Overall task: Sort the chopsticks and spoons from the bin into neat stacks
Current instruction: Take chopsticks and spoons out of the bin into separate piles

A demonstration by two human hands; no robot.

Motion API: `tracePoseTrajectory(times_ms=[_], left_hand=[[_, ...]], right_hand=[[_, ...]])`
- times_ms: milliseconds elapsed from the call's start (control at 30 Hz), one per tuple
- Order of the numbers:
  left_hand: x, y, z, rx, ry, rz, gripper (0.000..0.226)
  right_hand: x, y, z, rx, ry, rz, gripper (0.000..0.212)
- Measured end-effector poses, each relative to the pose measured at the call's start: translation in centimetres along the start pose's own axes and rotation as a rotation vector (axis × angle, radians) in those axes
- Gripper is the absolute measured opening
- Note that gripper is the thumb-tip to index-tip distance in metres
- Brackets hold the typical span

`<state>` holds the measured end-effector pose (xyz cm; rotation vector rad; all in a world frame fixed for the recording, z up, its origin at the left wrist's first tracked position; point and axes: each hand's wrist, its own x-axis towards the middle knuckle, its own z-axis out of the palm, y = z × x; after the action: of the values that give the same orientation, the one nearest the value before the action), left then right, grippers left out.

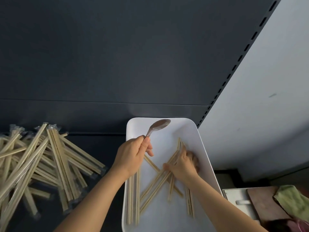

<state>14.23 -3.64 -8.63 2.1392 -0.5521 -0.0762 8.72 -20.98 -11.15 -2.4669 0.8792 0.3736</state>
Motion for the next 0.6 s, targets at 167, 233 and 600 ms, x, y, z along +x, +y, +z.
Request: tracePoseTrajectory(times_ms=[167,233,600], left_hand=[[0.0,0.0,0.0,-0.011,-0.002,0.015,0.043],[0.0,0.1,0.0,-0.011,-0.001,0.018,0.042],[0.0,0.2,0.0,0.006,0.013,0.012,0.041]], right_hand=[[0.3,-0.3,-0.6,0.06,0.012,-0.008,0.105],[0.4,-0.6,-1.0,0.085,-0.01,0.017,0.096],[0.4,-3.1,0.0,0.135,-0.067,-0.034,0.061]])
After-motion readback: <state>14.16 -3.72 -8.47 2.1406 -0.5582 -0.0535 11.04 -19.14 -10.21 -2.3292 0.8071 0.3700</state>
